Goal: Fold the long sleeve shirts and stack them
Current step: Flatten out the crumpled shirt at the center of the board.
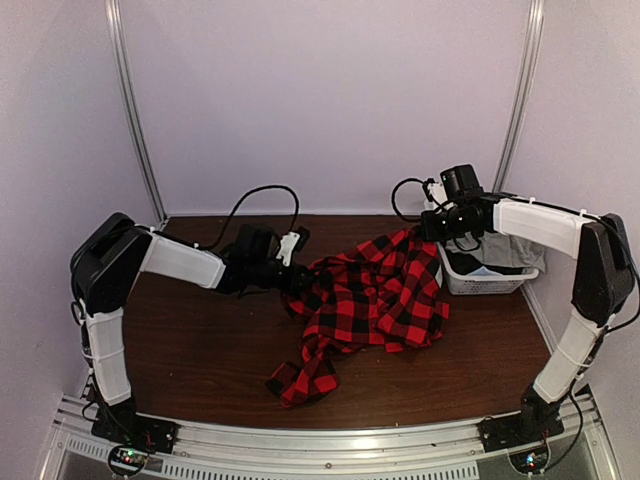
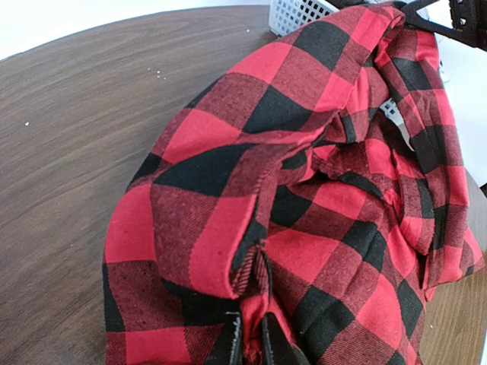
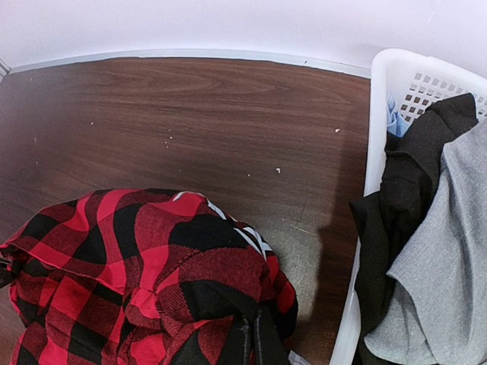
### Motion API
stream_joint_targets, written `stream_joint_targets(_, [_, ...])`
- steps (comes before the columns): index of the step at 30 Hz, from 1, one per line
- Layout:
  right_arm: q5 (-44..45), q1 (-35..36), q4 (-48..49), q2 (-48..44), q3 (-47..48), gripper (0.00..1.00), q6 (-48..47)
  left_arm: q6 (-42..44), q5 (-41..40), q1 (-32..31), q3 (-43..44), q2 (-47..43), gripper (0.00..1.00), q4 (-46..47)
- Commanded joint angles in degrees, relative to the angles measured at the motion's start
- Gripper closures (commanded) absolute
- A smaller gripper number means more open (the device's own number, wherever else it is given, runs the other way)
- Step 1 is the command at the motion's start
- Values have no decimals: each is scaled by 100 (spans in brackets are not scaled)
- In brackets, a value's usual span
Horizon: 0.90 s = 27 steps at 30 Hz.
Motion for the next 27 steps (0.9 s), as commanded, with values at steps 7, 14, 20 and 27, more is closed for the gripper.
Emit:
stream_joint_targets(7, [5,-52,57,-243,-121,100,-23,-75,102,75,25,-322,89,177])
stream_joint_targets(14, [-4,-51,30,-289,-125,100,-31,-124,63,96,34,-369,95,129])
stream_joint_targets(20, [-48,-50,-50,-393,-100,100,-29,270,-391,111,43,-674,100,-289])
stream_joint_targets(27, [-173,-28,-230,-898,-78,100,-126,747,-1193,139,278,-1221,100,-1194])
